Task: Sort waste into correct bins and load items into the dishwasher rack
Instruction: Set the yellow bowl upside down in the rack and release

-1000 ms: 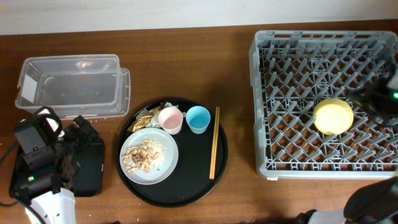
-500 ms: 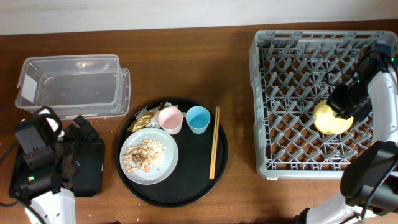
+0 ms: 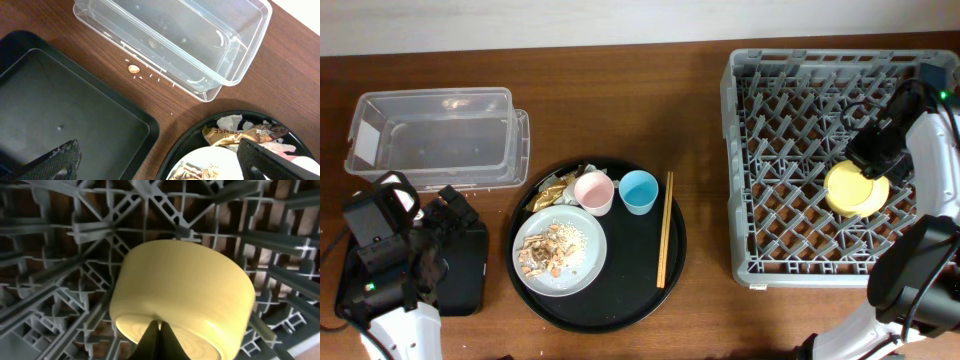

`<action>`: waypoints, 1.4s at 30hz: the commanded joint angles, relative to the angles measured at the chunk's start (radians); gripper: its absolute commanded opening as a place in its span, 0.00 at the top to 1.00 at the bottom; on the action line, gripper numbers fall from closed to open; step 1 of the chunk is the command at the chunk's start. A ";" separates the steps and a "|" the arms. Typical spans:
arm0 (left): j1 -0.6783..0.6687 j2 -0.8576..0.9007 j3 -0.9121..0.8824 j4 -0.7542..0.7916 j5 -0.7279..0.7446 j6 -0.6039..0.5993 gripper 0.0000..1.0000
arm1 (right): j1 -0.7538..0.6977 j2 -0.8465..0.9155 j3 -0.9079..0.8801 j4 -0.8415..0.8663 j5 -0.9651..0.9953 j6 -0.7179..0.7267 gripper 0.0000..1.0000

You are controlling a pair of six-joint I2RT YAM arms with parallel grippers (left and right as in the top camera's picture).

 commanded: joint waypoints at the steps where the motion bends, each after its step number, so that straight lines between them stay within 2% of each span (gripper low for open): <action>1: 0.004 0.000 0.014 0.002 -0.007 -0.009 0.01 | -0.029 0.006 0.014 0.031 0.029 0.008 0.96; 6: 0.004 0.000 0.014 0.002 -0.007 -0.009 0.01 | -0.085 0.006 0.020 0.030 0.069 0.008 0.95; 13: 0.004 0.000 0.014 0.002 -0.007 -0.010 0.01 | -0.119 -0.004 0.028 0.018 -0.006 0.008 0.96; 18: 0.004 0.000 0.014 0.002 -0.007 -0.010 0.01 | -0.119 -0.045 0.125 -0.085 -0.010 0.008 0.95; 19: 0.004 0.000 0.014 0.002 -0.007 -0.010 0.01 | -0.119 -0.057 0.145 -0.106 -0.011 0.004 0.91; 21: 0.004 0.000 0.014 0.002 -0.007 -0.010 0.01 | -0.119 -0.078 0.157 -0.109 -0.006 -0.026 0.76; 23: 0.004 0.000 0.014 0.002 -0.007 -0.009 0.01 | -0.119 -0.067 0.150 -0.097 -0.005 -0.025 0.71; 28: 0.004 0.000 0.014 0.002 -0.007 -0.010 0.01 | -0.119 0.013 0.129 -0.091 -0.013 -0.025 0.79; 36: 0.004 0.000 0.014 0.002 -0.007 -0.010 0.01 | -0.119 0.069 0.129 -0.061 -0.032 -0.026 0.81; 38: 0.004 0.000 0.014 0.002 -0.007 -0.009 0.01 | -0.119 0.072 0.129 -0.058 -0.038 -0.026 0.89; 42: 0.004 0.000 0.014 0.002 -0.007 -0.010 0.01 | -0.119 0.072 0.129 -0.051 -0.162 -0.098 0.96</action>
